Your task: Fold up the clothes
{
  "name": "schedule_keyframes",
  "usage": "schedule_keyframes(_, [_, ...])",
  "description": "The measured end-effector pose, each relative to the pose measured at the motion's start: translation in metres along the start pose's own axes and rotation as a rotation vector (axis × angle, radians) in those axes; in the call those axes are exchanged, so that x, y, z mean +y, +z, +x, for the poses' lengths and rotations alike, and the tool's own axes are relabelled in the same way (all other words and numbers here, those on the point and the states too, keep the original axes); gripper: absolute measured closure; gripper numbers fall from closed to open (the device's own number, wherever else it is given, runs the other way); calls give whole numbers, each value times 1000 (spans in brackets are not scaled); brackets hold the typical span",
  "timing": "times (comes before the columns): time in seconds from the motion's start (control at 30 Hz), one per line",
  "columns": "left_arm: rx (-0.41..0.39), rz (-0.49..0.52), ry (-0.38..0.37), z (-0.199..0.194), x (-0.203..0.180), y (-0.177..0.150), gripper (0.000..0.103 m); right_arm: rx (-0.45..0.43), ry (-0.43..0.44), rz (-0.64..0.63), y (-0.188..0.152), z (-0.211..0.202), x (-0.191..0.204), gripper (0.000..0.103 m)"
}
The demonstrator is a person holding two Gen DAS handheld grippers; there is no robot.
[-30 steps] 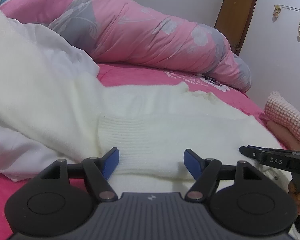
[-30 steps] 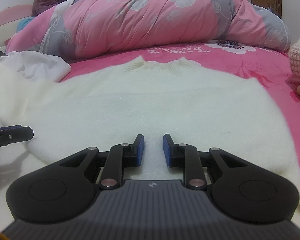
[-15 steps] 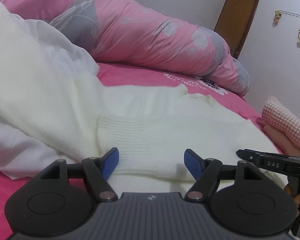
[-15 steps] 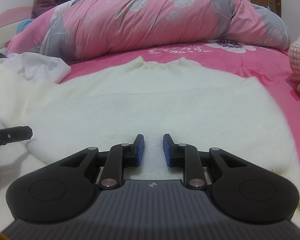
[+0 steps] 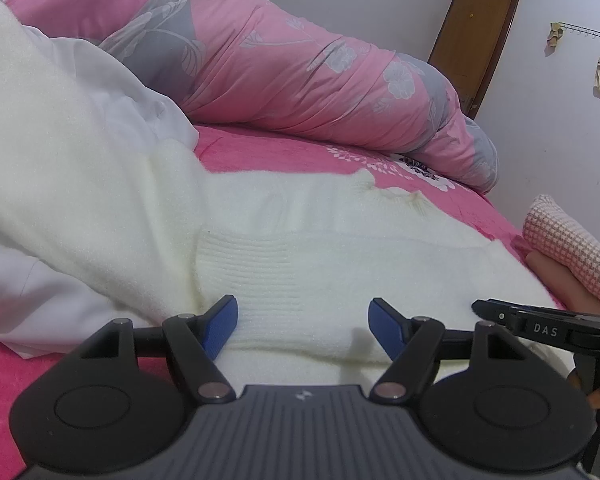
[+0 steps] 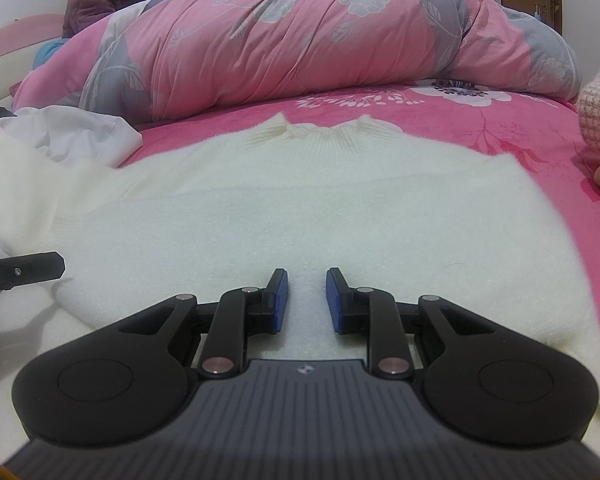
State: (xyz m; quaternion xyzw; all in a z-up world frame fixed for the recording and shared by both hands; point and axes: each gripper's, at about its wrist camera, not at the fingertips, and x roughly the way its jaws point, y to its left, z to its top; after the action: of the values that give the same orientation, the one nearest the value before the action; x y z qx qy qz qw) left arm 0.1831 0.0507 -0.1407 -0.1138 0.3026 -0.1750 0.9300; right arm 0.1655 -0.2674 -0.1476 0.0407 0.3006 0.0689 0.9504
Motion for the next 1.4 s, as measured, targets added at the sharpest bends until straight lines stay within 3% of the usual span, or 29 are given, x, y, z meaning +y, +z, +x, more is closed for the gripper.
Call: schedule_keyframes(1.4, [-2, 5, 3, 1, 1, 1, 29, -7, 15, 23, -2, 1, -3, 83])
